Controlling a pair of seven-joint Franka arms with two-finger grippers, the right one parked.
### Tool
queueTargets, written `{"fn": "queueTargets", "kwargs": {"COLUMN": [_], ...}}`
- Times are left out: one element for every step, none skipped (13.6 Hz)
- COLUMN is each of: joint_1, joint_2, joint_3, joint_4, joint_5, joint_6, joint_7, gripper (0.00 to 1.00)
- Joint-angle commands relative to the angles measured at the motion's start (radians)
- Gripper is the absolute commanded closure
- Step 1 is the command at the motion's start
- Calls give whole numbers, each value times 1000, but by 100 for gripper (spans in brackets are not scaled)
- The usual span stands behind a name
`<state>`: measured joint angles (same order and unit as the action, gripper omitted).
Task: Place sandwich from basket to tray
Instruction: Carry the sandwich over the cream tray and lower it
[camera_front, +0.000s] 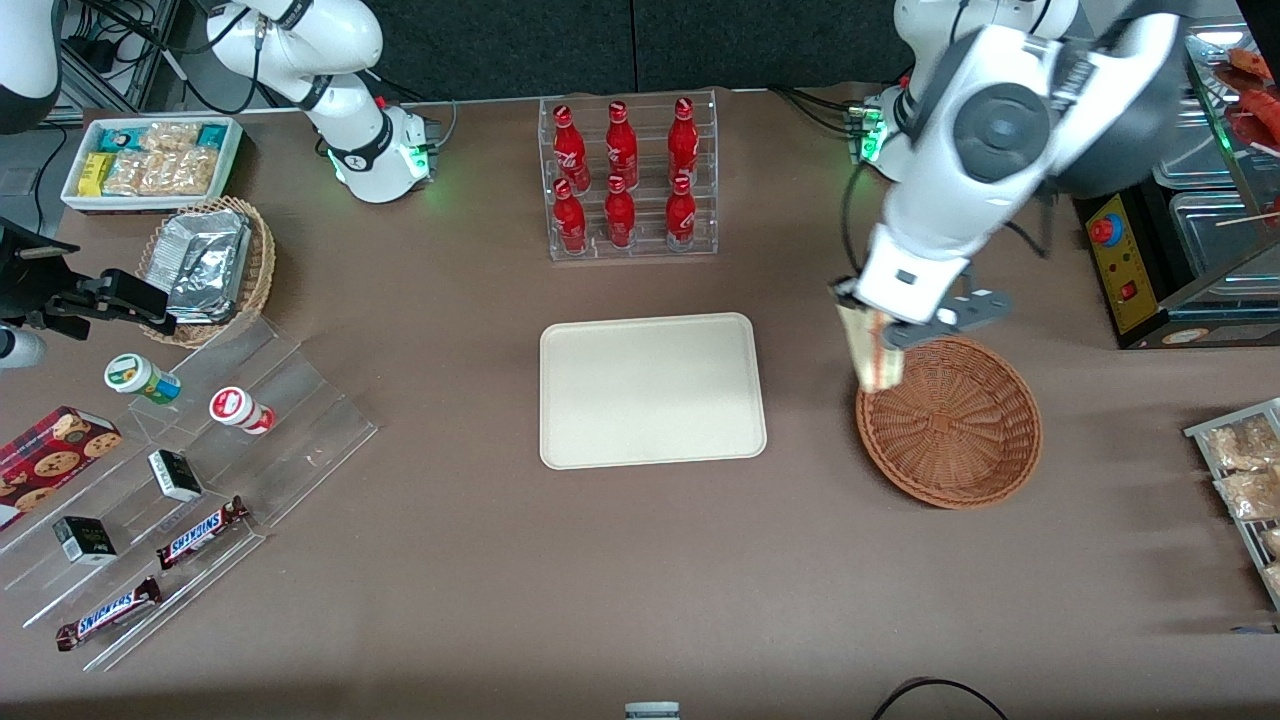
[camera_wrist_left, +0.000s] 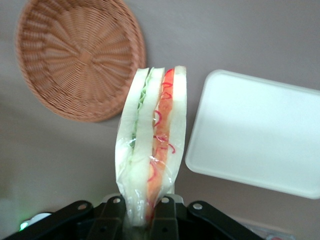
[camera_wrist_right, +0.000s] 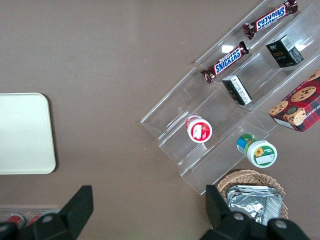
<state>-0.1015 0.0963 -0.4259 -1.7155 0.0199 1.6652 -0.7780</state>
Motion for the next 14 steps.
{"fn": "queueTargets", "kwargs": {"joint_1": [-3,-26,-65,-111,-148,-174,-199,-222,-254,-283,-293,-293,-297,-303], "joint_2": [78,111,152,202,248,301,347,385,414,434,462,482,505,528], "joint_3": [-86,-97,-99,-97,-97,-97,-97,-96,-93,-91,-91,-91,-91,-91], "joint_4": [56,72,102,134,160,192,218,229,231,225,225,225,225,221], "joint_5": [23,31,38,67,99,127,136,140,161,210,247,258,259,261], "joint_6": [20,30,30,30,31,47,83,132,178,211,238,263,286,313], "joint_7": [-58,-90,-124,-157,-194,-222,-243,-271,-300,-335,-369,-377,-377,-377], "gripper": [100,100,100,100,100,100,100,100,100,100,100,100,100,100]}}
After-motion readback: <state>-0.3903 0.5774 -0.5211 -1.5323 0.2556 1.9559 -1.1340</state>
